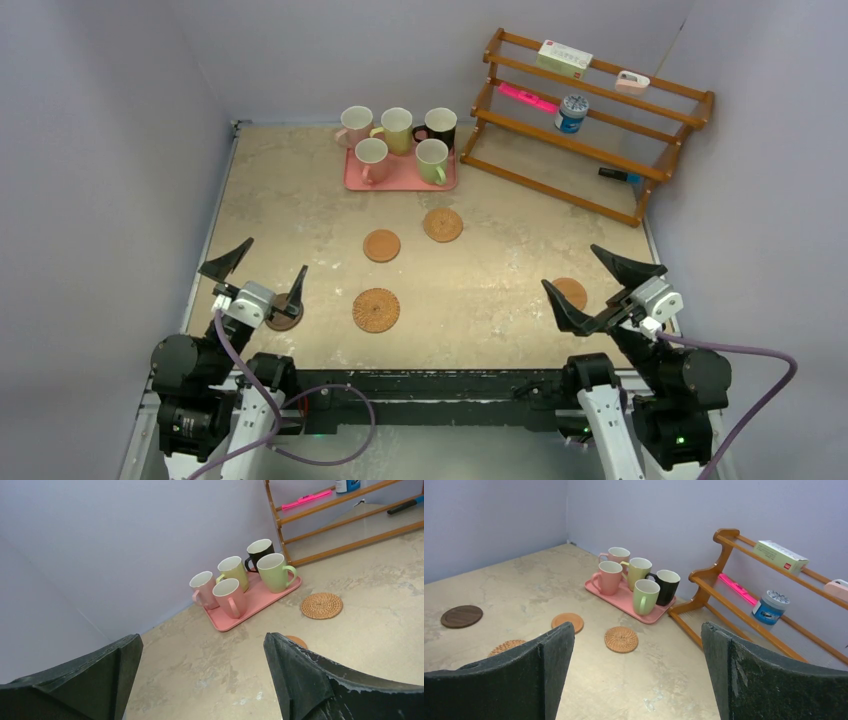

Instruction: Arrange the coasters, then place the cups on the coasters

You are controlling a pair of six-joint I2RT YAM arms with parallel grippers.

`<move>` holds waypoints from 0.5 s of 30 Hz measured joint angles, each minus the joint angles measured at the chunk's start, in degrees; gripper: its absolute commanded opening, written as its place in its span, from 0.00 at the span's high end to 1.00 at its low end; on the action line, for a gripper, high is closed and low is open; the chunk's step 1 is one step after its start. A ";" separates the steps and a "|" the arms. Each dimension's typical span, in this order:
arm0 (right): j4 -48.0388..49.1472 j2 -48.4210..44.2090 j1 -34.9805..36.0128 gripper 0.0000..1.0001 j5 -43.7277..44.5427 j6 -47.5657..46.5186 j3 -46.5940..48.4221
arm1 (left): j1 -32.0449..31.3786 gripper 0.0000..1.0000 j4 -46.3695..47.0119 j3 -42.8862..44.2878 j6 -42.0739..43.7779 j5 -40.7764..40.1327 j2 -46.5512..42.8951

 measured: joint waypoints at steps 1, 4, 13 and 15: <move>0.02 0.00 0.00 0.02 -0.04 0.02 0.00 | 0.00 0.00 0.00 0.00 0.00 0.17 0.02; 0.04 0.00 0.00 0.02 -0.46 -0.20 0.00 | 0.00 0.00 -0.09 0.00 0.02 0.50 0.07; -1.86 0.00 0.00 0.02 -8.83 -10.03 -0.26 | 0.00 0.00 -0.37 -0.02 0.02 1.33 0.07; -2.23 0.00 0.00 0.02 -10.27 -11.34 -0.26 | 0.00 0.00 -0.37 -0.02 0.04 1.46 0.07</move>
